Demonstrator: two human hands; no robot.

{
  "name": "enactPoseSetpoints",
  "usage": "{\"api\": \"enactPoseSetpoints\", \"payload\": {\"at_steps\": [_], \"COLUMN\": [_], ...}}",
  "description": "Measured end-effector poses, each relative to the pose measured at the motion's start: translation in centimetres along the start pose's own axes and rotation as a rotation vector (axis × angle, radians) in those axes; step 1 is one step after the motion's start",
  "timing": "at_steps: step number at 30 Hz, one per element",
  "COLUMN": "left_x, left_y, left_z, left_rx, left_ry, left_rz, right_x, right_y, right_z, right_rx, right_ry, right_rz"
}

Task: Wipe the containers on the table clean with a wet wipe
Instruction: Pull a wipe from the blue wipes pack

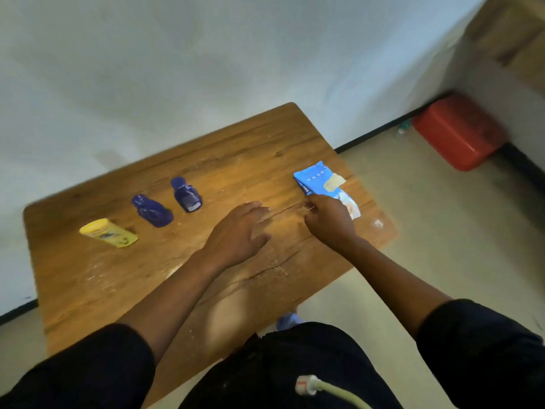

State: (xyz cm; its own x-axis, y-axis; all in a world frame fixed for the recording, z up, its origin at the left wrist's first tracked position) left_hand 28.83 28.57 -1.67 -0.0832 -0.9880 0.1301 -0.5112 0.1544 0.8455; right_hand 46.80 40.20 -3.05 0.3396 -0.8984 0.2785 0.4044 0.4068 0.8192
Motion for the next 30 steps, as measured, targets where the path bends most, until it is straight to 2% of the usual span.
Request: {"api": "enactPoseSetpoints", "payload": {"at_steps": [3,9,14,23,30], "left_x": [-4.7,-12.5,-15.4,-17.0,-17.0], "left_y": [-2.8,-7.3,-9.0,-11.4,-11.8], "left_z": [-2.3,-4.9,-5.6,-5.6,-4.9], "left_rx": [-0.036,-0.191,-0.252,-0.207,-0.178], "left_ry": [-0.052,-0.115,-0.086,0.009,0.04], "left_rz": [0.12,0.243,0.3,0.42,0.43], "right_x": [-2.1,-7.0,-10.0,-11.9,-11.8], "right_y": [2.6,5.5,4.9,3.0,4.6], "right_z": [-2.5,-5.6,-7.5,-10.3,-9.9], "right_rx": [0.134,0.167,0.076,-0.139,-0.28], "right_ry": [-0.004,-0.007,-0.06,-0.232,-0.259], "right_rz": [-0.055,-0.104,-0.061,0.035,-0.009]}}
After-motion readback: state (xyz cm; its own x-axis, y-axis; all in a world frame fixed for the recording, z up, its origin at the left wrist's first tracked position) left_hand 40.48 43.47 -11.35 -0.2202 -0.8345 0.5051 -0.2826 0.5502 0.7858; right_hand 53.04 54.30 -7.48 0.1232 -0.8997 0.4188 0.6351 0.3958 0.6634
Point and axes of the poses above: each hand's wrist, its own x-axis away from the middle knuckle, its own y-axis out of the back of the hand, z = x × y, the point moved 7 cm from there along -x, towards the middle knuckle, and after that the axes turned 8 degrees about -y, right-handed, at the moved point
